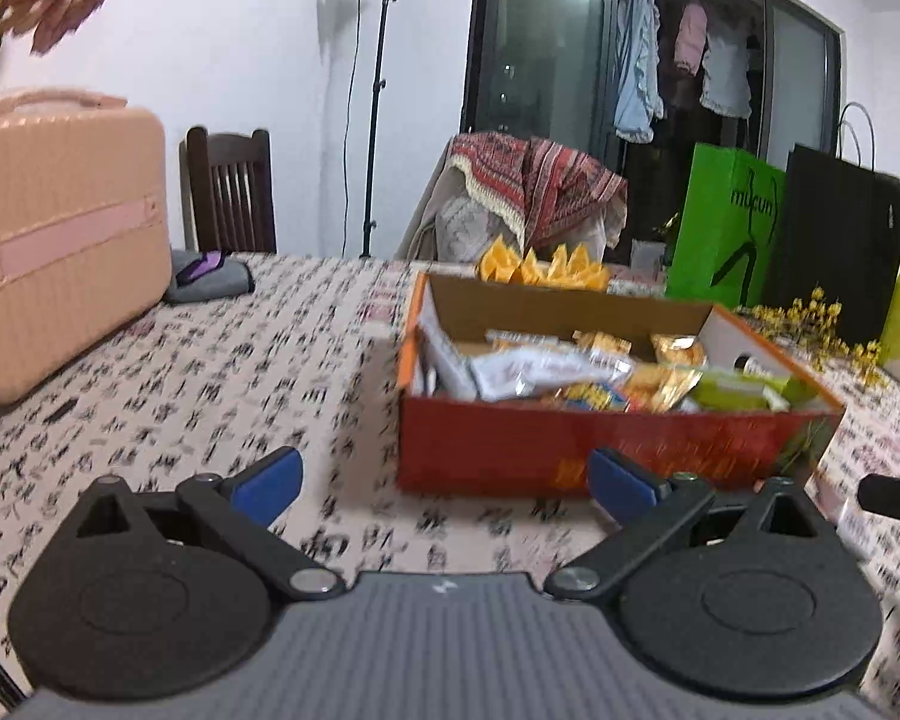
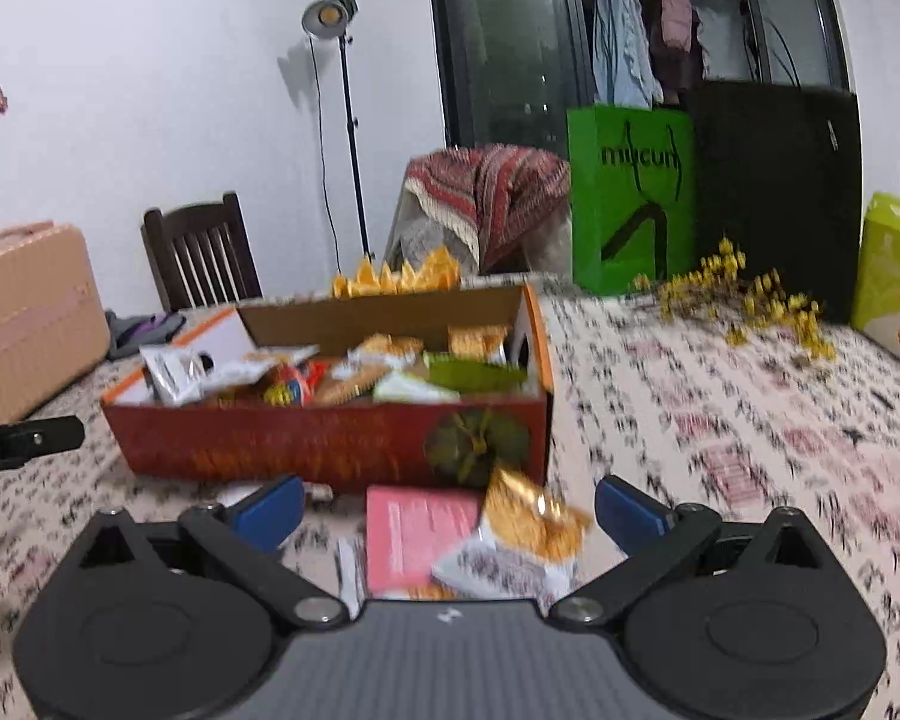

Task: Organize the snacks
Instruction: 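Move both open tools back from the box to the remaining packets, then grasp a gold cracker packet with the right tool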

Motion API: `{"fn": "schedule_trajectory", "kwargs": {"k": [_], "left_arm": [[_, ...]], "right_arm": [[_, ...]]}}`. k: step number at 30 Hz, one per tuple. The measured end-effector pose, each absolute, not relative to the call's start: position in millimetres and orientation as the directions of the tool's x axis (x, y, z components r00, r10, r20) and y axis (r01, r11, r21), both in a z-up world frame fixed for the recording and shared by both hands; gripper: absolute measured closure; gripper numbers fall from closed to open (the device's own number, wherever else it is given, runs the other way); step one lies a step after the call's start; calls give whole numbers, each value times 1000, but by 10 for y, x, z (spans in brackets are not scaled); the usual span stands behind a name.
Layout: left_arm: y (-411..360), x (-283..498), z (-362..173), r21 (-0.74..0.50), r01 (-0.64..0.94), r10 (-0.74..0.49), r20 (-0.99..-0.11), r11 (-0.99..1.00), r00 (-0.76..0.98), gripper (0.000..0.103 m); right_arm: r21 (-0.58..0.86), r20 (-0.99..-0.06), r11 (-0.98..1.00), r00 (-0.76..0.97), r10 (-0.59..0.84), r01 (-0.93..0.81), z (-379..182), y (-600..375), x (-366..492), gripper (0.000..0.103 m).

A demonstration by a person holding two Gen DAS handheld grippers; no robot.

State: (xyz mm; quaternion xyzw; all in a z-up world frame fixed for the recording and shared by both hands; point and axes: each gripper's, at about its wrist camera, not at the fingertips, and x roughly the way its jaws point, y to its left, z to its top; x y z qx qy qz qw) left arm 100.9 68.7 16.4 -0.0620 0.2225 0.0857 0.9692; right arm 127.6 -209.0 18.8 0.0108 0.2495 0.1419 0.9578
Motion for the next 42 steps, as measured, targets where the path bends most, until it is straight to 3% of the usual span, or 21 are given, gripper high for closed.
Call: {"fn": "schedule_trajectory", "kwargs": {"k": [10, 26, 33, 39, 42], "left_arm": [[813, 1010, -37, -117, -203, 129, -456, 972, 881, 0], [856, 1000, -57, -161, -198, 105, -457, 967, 883, 0], [857, 1002, -61, -163, -197, 103, -459, 967, 883, 0], [851, 1020, -69, -157, -203, 109, -465, 966, 879, 0], [846, 1027, -75, -153, -208, 115, -468, 966, 876, 0]], "right_arm": [[60, -557, 969, 797, 231, -239, -52, -2052, 1291, 0], [-23, -588, 969, 787, 185, -245, -58, -1914, 1536, 0], [50, -615, 988, 775, 145, -145, -80, -2154, 1825, 0], [163, -640, 976, 738, 213, -141, -194, -2284, 1947, 12], [174, -626, 969, 740, 247, -176, -204, -2265, 1909, 26]]}}
